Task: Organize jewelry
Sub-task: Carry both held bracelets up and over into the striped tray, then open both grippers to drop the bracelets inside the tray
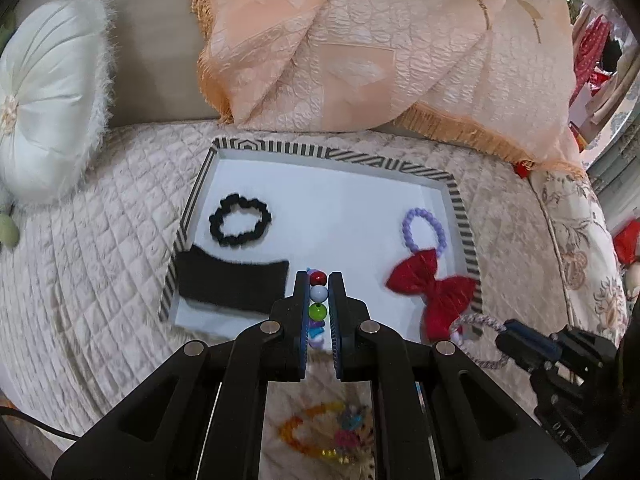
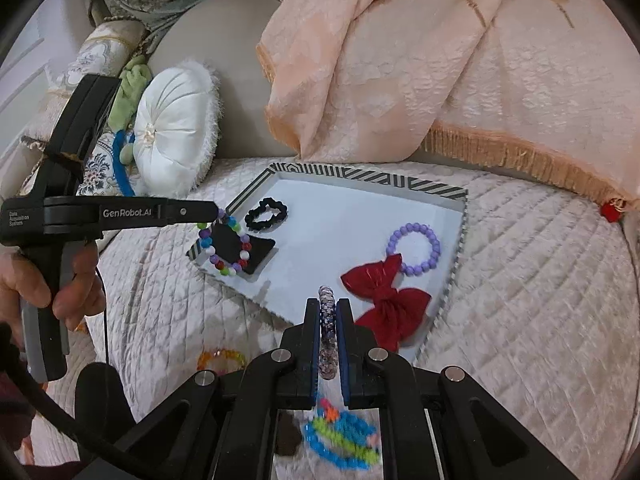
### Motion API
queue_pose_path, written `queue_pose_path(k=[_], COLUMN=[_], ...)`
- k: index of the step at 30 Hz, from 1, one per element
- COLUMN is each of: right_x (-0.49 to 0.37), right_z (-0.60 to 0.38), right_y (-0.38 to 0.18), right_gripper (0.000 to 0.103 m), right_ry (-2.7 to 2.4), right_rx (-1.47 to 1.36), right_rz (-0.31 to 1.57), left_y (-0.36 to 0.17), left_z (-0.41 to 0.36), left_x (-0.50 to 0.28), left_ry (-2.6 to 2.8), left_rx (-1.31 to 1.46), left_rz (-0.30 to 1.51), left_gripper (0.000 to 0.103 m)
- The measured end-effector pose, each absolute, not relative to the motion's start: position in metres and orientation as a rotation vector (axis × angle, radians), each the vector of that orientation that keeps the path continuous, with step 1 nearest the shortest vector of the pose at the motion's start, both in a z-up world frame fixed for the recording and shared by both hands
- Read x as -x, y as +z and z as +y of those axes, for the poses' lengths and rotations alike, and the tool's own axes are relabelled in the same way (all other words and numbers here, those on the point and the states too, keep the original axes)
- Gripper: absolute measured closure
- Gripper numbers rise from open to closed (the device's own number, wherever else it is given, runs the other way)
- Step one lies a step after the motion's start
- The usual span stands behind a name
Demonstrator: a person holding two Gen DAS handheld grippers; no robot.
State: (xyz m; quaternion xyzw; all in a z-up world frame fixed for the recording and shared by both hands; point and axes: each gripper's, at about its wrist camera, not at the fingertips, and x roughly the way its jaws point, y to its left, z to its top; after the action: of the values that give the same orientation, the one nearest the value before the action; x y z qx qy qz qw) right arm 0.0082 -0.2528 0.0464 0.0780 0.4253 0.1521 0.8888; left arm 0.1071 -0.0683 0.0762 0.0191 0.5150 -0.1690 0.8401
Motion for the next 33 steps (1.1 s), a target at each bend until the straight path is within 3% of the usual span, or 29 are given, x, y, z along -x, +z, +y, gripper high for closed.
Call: queue_pose_path(k=[15, 26, 28, 30, 32, 33], right_x=[-0.065, -0.074, -0.069, -0.064, -0.058, -0.053], right_z=[-0.242, -0.243, -0.244, -0.244, -0.244, -0.244], right_y=[-0.012, -0.044, -0.041, -0.034, -0.029, -0.025], right_gripper=[0.096, 0.095, 0.09, 0.073, 0.07, 0.07], right_ry=[0.351, 0.273, 0.274, 0.283, 0.291, 0.297], right_rx=[-0.247, -0.215, -0.222, -0.228, -0.233, -0.232], right_rz=[1.001, 1.07, 1.059, 1.042, 1.031, 1.024], left_y=[0.03, -0.016, -0.018, -0.02, -0.019, -0.018], left_z=[-0.096, -0.071, -0.068, -0.067, -0.066, -0.065], left_x=[-0.187, -0.208, -0.208, -0.206, -0.201, -0.199], left_ry=[-0.323, -0.215, -0.217, -0.221, -0.24, -0.24], left_rx=[-0.013, 0.006, 0.029, 0.023, 0.028, 0.033], left_rz=[1.166, 1.228, 1.242, 1.255, 1.262, 1.259], left_gripper=[0.095, 0.095, 0.094, 0.093, 0.086, 0.077])
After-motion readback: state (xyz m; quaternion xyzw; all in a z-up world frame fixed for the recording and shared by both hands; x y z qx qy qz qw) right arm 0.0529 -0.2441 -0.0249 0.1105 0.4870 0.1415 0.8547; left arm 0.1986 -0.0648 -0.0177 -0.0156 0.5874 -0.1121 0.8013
